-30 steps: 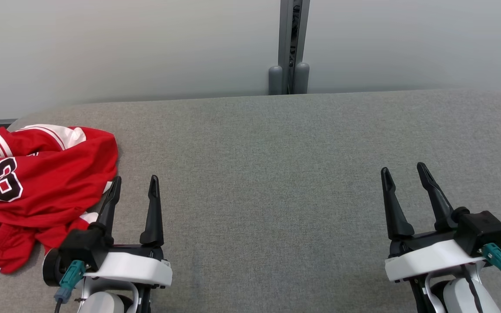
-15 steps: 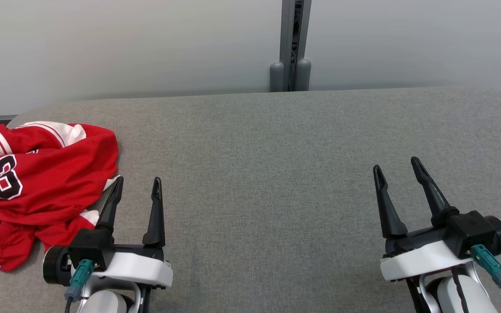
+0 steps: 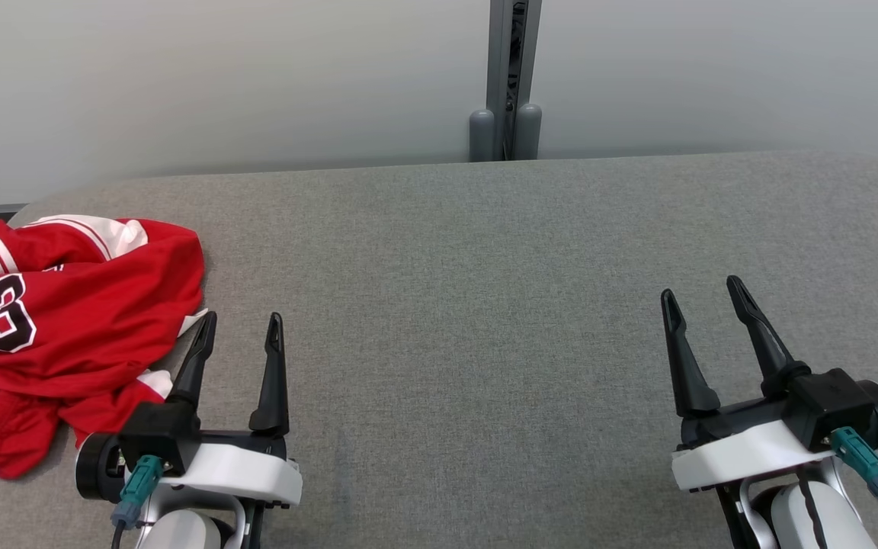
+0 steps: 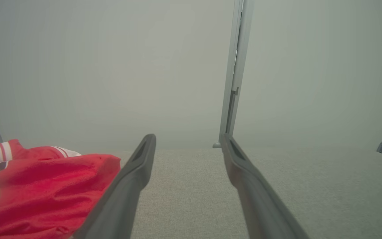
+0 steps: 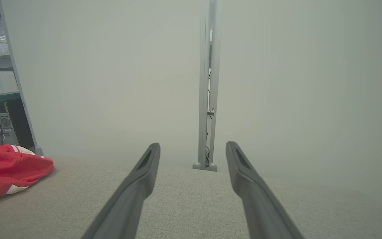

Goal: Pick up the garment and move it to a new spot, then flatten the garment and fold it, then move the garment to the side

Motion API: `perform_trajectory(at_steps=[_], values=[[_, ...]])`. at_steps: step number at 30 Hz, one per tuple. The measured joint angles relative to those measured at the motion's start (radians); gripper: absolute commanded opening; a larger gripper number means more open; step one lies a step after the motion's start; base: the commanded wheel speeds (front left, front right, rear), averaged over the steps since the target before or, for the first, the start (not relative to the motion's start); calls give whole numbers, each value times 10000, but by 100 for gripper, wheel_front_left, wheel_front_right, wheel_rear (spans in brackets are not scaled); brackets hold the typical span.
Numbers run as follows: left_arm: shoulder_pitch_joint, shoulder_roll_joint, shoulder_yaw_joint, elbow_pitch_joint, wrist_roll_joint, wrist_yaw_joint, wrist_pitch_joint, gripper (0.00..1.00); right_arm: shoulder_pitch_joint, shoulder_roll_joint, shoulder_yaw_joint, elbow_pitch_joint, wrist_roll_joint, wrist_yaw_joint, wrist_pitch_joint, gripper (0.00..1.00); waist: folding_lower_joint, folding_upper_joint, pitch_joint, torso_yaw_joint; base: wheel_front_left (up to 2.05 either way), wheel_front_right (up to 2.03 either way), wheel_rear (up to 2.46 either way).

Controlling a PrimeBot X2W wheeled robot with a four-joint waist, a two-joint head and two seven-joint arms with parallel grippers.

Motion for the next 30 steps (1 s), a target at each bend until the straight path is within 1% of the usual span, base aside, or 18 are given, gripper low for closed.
perform_trajectory(at_steps=[9,15,22,30], values=[[-1,0,-19,63,-17,2,0,100,5,0,48,67,73,-2,0,100,0,0,-44,106,0,0,0],[-12,0,-2,17,-115,71,0,100,31,-6,146,79,77,-2,-2,100,0,0,-73,370,0,0,0],[-23,2,52,-67,-219,163,0,100,36,-6,221,71,81,0,-2,100,0,-1,-87,892,0,0,0],[-35,4,73,-201,-408,257,-2,100,44,-6,272,33,75,0,-2,100,0,0,7,1724,0,0,0]])
